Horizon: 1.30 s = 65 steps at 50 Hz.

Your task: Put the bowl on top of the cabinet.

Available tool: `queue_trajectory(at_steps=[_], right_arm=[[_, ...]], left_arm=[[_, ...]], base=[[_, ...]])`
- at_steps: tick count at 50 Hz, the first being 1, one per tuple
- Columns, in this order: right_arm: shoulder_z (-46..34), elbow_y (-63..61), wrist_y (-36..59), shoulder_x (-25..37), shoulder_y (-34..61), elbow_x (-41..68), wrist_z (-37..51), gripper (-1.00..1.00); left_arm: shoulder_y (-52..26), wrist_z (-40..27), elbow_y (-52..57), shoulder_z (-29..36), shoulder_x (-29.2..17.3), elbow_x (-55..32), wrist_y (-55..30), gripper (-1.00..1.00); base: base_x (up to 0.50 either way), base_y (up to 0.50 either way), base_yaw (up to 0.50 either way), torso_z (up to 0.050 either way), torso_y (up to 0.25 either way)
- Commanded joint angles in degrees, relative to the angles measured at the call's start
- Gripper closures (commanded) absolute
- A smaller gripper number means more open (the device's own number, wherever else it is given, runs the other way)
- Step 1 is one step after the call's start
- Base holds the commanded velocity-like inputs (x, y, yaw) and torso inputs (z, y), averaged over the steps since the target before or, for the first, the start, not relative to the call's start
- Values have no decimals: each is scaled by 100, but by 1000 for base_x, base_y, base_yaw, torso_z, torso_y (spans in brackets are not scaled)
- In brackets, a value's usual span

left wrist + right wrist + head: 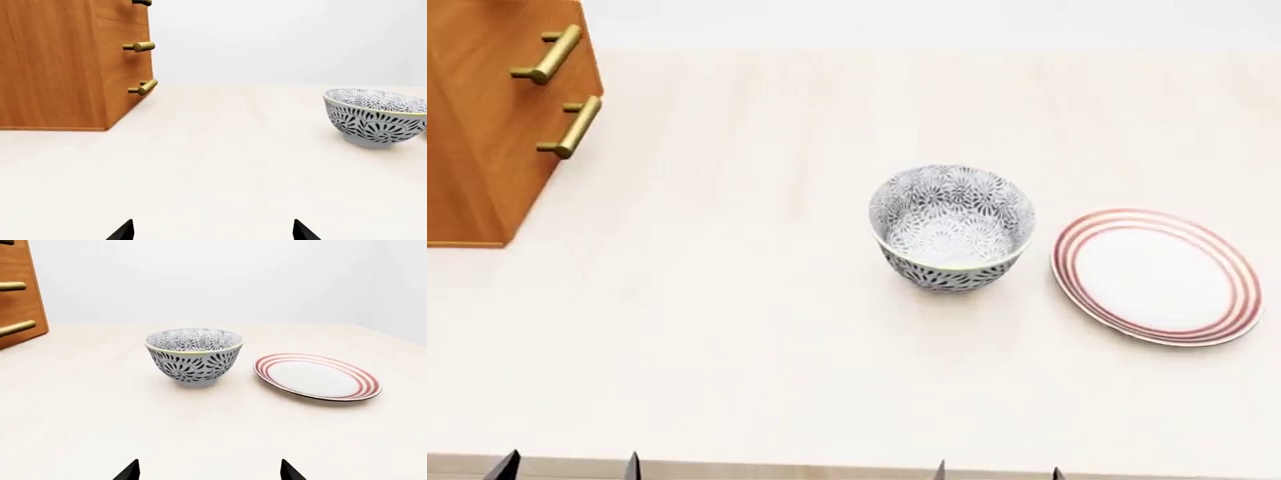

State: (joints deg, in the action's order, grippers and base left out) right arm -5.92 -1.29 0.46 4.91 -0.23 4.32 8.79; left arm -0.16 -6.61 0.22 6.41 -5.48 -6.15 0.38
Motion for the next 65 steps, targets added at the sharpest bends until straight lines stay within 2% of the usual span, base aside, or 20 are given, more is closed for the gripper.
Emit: queue_trajectory(at_steps=[1,11,30,54,58,65], right_arm=[[-71,-24,-49,65,-22,49,133,-100],[-120,21,-34,114,36,189,158,-100],[-259,-18,-10,219,25,256,264,-100],[-364,-179,256,270,8,300,545,-100],[-291,-713,204,267,-329,240,799,-100],[-305,-1834,-720,431,-1426,-74,1024,-100]], left_arm=[[-23,-71,-48,94,-70,-64,21,-100],[-30,-122,-28,115,-134,-159,11,-100],[-47,-228,-49,242,-203,-198,32,-100],[-43,-313,-26,349,-294,-303,44,-100],[238,-356,501,390,-376,-276,67,-100],[827,-417,1484,454,-525,-256,150,-100]], base=[[0,289,0,0,0],[0,101,0,0,0],[0,493,0,0,0],[0,6,0,0,0],[0,0,0,0,0],[0,0,0,0,0]])
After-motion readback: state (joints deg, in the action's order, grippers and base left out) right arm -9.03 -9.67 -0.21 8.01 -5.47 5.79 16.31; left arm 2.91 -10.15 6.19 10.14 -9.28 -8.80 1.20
